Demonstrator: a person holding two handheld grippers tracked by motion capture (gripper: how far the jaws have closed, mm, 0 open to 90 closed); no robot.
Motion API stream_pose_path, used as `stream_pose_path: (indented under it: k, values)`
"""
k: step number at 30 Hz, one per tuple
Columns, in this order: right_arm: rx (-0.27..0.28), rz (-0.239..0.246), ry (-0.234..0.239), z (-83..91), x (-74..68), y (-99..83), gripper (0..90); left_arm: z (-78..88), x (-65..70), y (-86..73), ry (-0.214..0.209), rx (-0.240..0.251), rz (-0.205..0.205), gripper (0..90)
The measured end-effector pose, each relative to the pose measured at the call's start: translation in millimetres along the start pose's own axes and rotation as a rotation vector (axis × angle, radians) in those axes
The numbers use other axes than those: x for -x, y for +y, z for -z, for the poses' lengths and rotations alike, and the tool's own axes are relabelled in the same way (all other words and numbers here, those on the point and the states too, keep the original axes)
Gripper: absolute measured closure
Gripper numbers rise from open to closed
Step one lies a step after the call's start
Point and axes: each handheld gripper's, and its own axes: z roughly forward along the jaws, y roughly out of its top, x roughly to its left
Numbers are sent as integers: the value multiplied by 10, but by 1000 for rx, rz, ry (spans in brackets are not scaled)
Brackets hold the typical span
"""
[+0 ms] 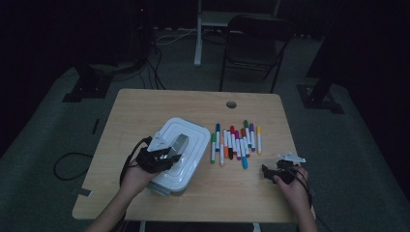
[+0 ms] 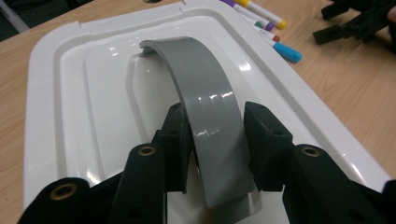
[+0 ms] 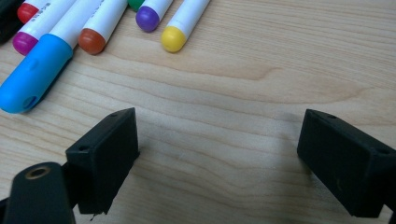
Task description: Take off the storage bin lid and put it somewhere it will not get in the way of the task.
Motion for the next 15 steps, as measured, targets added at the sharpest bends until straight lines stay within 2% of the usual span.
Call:
stream_pose_path:
  k: [1,3,9,15]
  values:
    - [0,0,0,0,0,0,122,0,0,0,0,0,0,645]
    - [0,0,0,0,0,0,122,31,-20,1,-20,20,25,662]
    - [0,0,0,0,0,0,123,121,-10,25,-27,52,30,691]
    - [0,0,0,0,0,0,123,254,-56,42,-35,95,60,694]
